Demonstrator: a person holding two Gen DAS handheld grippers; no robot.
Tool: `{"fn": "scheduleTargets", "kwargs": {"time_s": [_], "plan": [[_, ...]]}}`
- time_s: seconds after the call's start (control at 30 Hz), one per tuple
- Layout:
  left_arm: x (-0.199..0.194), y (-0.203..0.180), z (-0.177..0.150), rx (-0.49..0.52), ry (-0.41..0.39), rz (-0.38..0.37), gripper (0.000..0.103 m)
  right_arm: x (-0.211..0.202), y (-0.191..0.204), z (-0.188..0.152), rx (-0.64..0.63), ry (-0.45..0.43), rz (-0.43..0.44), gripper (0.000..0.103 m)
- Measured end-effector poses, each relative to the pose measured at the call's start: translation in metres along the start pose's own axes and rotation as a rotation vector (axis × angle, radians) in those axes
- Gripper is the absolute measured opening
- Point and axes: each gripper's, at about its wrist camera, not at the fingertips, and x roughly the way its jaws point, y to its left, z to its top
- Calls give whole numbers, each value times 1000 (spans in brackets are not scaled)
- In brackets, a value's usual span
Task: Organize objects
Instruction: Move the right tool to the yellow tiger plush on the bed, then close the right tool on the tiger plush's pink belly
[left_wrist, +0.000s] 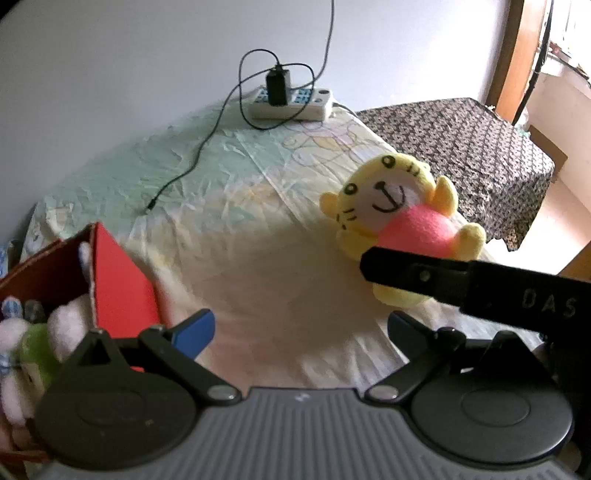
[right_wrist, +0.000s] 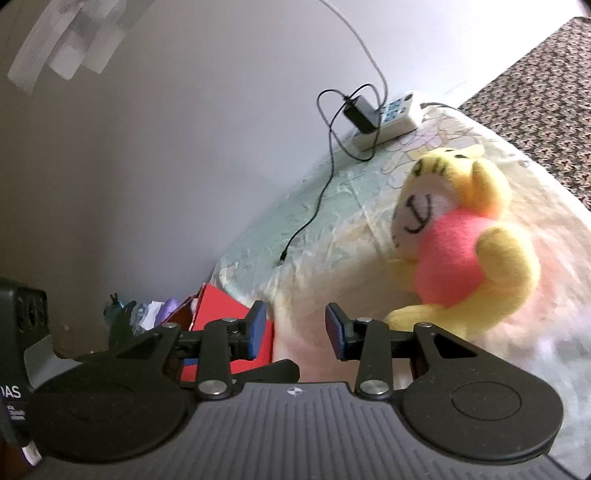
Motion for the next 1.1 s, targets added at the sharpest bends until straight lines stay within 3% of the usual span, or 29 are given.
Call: {"fn": "scheduleTargets", "kwargs": {"time_s": [0.4,0.8,1.1], "plan": [[14,-20,0,17,52,-29,100,-24,-19,6,13,-58,-37,40],[40,-7,4,-91,114,-201,100,-46,-57,33,85,-176,-178,45],[59,2,19,-135,120,-266,100,-25,-82,48,102,-151,-259,50]]}}
